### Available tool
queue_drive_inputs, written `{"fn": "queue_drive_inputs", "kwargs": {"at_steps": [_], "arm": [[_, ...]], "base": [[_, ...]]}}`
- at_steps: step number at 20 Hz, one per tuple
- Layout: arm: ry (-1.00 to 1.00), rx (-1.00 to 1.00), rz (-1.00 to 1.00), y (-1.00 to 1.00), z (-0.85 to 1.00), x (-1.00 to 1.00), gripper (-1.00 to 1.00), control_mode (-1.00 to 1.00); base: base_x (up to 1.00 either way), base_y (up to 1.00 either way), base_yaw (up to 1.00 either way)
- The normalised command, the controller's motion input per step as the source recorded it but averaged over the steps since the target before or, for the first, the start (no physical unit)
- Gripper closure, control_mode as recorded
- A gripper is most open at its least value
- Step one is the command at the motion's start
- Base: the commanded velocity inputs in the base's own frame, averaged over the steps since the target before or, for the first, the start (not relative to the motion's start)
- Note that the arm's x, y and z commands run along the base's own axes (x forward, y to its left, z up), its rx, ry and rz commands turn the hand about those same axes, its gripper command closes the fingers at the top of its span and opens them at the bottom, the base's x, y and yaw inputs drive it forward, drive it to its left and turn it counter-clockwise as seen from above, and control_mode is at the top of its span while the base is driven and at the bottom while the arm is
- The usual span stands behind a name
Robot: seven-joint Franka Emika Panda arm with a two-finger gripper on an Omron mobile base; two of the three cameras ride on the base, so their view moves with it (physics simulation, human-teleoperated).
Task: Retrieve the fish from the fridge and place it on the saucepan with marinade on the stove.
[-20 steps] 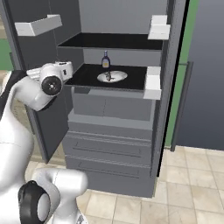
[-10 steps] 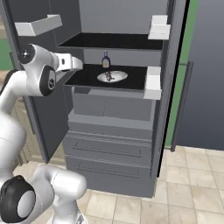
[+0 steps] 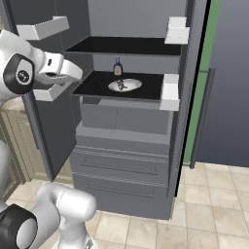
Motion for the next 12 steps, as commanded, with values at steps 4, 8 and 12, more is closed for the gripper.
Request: {"fn": "queue_drive_inputs", "kwargs": {"at_steps": [4, 8, 12], "arm": [[-0.09, 0.00, -0.02, -0.01, -0.35, -0.99, -1.00, -1.00], [0.00, 0.02, 0.01, 0.00, -0.08, -0.65, -1.00, -1.00], [0.00, 0.08, 0.10, 0.00, 0.00, -0.23, -1.00, -1.00]], "base": [[0.00, 0.00, 0.00], [0.00, 0.00, 0.00], [0.00, 0.00, 0.00]]}}
